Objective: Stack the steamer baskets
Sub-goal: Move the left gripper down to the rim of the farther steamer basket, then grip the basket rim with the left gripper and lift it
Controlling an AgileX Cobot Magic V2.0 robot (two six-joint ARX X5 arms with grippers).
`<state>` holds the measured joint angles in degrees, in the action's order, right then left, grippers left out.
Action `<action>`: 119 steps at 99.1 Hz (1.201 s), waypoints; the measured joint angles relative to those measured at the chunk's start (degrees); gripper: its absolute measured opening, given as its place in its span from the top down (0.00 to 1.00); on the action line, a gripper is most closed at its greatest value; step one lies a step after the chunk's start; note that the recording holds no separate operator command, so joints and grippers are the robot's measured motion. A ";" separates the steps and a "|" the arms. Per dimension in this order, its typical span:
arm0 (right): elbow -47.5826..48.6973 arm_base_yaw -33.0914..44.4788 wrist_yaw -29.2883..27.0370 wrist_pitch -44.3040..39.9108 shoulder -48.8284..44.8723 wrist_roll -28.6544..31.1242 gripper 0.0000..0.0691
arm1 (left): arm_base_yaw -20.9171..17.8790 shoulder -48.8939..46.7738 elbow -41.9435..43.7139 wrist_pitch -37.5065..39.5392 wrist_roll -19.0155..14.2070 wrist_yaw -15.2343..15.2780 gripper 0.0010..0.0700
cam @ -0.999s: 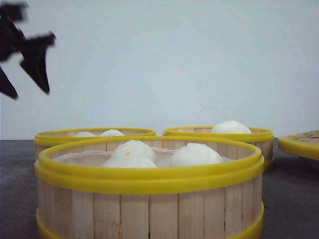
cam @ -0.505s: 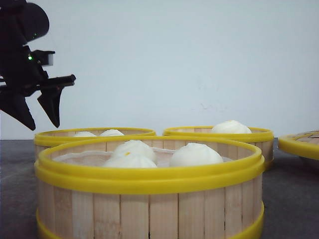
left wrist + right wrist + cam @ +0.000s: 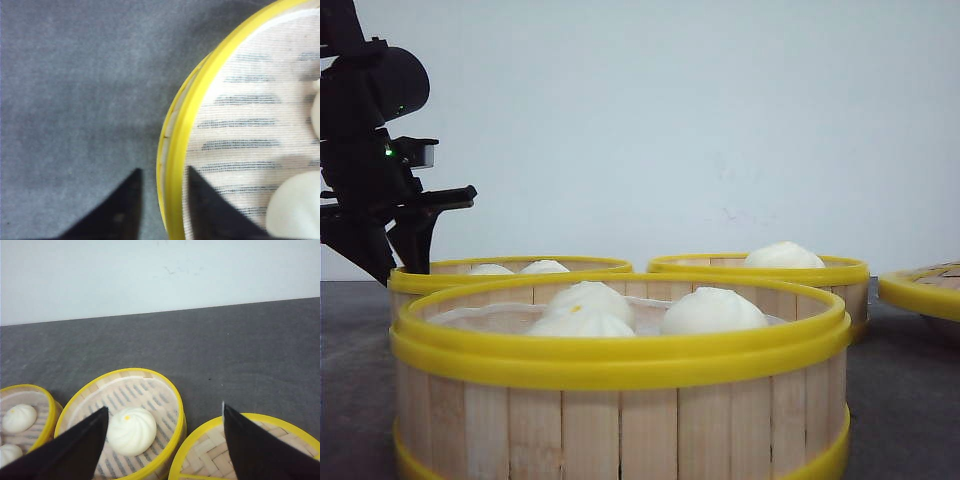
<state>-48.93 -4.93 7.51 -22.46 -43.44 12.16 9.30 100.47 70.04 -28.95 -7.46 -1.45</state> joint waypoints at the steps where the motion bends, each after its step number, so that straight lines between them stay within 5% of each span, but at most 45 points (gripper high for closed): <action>1: 0.00 0.00 0.00 -0.02 0.00 0.00 0.35 | 0.00 0.02 0.00 -0.02 0.00 0.00 0.86; 19: 0.00 0.00 0.00 0.00 0.00 0.00 0.35 | 0.22 0.42 0.09 0.09 -0.04 0.07 0.96; 50: 0.00 0.00 0.00 -0.02 0.00 0.00 0.35 | -0.31 0.24 0.90 -0.09 -0.04 -0.42 0.98; 100: 0.00 0.00 -0.02 -0.52 0.00 -0.39 0.35 | -2.47 -18.71 7.80 -12.37 1.70 -16.66 0.98; 119: 0.00 0.00 -0.02 -0.55 0.00 -0.39 0.35 | 1.31 -27.89 7.80 -16.85 2.16 -18.43 0.98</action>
<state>-48.93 -4.93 7.49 -23.00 -43.44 11.77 10.61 72.58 77.84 -45.80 -5.30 -19.88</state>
